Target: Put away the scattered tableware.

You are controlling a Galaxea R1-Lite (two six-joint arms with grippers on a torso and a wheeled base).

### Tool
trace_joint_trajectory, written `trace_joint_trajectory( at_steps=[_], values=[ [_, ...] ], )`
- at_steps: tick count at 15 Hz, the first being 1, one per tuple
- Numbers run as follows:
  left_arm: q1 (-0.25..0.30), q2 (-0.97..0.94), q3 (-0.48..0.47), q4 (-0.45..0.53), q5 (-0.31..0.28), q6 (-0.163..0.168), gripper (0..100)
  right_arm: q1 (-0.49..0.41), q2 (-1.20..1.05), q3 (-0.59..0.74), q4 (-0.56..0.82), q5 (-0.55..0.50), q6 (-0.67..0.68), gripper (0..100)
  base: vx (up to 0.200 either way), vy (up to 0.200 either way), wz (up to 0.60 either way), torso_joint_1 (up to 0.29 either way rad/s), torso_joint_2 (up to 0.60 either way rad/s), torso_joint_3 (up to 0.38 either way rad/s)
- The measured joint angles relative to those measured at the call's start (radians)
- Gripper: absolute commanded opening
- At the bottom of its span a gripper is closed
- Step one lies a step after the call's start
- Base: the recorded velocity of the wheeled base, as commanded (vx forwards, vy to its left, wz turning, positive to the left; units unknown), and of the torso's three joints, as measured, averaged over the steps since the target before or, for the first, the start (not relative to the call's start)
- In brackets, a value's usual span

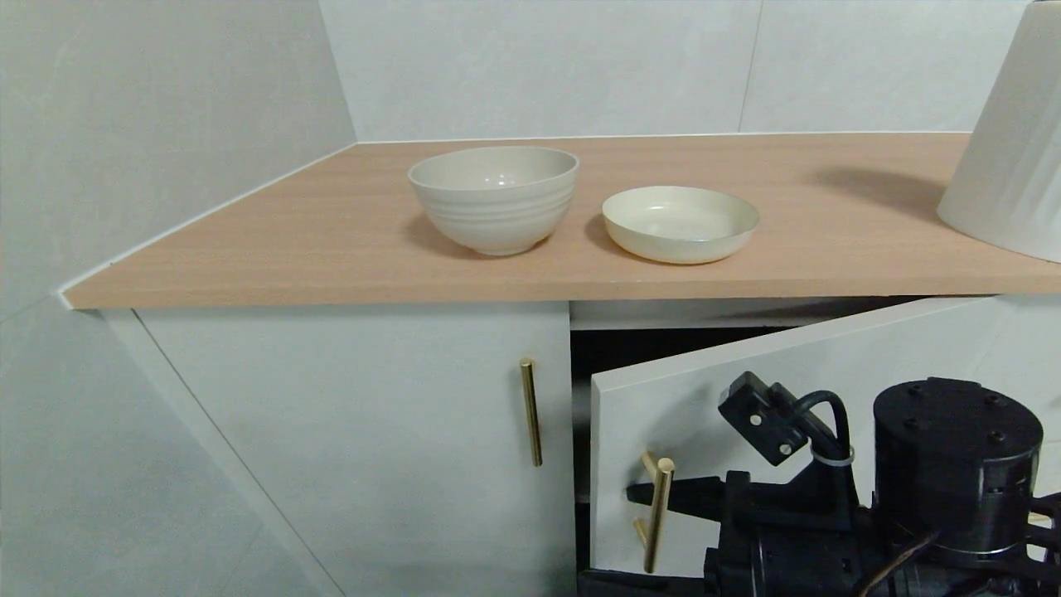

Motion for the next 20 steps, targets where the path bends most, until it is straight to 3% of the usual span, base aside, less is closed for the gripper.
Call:
trace_joint_trajectory(
  at_steps=[4,9,10,12,16,18,20],
  values=[
    [-0.002,0.14,-0.214,0.129,-0.157,-0.002,100,0.0,-0.007,0.016,-0.007,0.003,0.0,100,0.0,0.0,0.0,0.0,0.0,0.0],
    [-0.01,0.548,-0.47,0.154,-0.429,-0.001,100,-0.001,-0.016,0.019,-0.004,0.002,0.001,100,0.0,0.0,0.0,0.0,0.0,0.0],
    [-0.022,0.63,-0.516,0.152,-0.462,-0.001,100,-0.001,-0.016,0.019,-0.004,0.002,0.001,100,0.0,0.0,0.0,0.0,0.0,0.0],
    [-0.08,0.807,-0.585,0.123,-0.501,-0.004,100,-0.001,-0.016,0.018,-0.004,0.002,0.001,100,0.0,0.0,0.0,0.0,0.0,0.0],
    [-0.268,1.081,-0.611,0.064,-0.525,-0.014,100,-0.002,-0.017,0.016,-0.004,0.002,0.001,100,0.0,0.0,0.0,0.0,0.0,0.0],
    [-0.347,1.177,-0.594,0.023,-0.527,-0.046,100,-0.001,-0.014,0.016,-0.005,0.001,0.001,100,0.0,0.0,0.0,0.0,0.0,0.0],
    [-0.382,1.246,-0.562,-0.052,-0.528,-0.074,100,-0.001,-0.012,0.016,-0.006,0.001,0.001,100,0.0,0.0,0.0,0.0,0.0,0.0]
  ],
)
